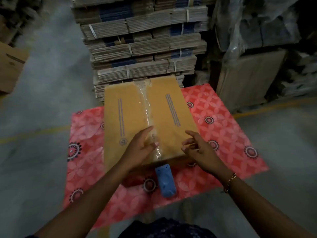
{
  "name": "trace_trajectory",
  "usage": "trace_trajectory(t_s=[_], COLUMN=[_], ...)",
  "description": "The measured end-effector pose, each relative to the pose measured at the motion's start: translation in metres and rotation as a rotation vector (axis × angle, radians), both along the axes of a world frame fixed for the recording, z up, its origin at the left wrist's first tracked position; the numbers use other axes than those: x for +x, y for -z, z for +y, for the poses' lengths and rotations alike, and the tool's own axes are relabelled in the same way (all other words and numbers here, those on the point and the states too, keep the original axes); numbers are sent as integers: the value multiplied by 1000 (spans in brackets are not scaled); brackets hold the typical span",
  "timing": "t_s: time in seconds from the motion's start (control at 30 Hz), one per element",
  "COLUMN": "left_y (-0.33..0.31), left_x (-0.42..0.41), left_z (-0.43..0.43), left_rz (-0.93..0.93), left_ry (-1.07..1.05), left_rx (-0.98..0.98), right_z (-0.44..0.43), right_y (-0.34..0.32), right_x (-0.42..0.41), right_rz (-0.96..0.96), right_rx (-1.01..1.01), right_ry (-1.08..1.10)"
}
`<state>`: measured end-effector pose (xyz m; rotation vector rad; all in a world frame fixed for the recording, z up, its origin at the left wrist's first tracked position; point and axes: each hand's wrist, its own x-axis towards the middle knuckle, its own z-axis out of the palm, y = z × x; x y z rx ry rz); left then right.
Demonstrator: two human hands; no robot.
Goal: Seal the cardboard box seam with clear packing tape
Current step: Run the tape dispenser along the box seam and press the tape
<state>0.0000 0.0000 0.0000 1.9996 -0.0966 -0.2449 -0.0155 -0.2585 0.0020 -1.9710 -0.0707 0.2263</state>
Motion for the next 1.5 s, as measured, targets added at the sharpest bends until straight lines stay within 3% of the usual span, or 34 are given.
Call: trace_trajectory(t_s=[0.27, 0.43, 0.63, 0.9, 1.1, 1.5], left_y=[38, 54, 62, 64, 68, 62], left_x=[-3, -6, -9, -10, -9, -15], left_z=[16, 25, 26, 24, 24, 19], left_rz=[-310, -483, -566, -565, -593, -585], left_ry=[563, 709, 657, 650, 624, 606], left_rx=[689, 905, 964, 970, 981, 1020], right_z=[31, 66, 92, 102, 101, 96], right_y=[56, 84, 102, 92, 79, 50], right_x=[-77, -111, -108, -131, -136, -156], right_rz=[124, 129, 217, 121, 87, 133], right_rx=[-128, -257, -194, -115, -221, -244], right_ry=[106, 211, 172, 276, 266, 242])
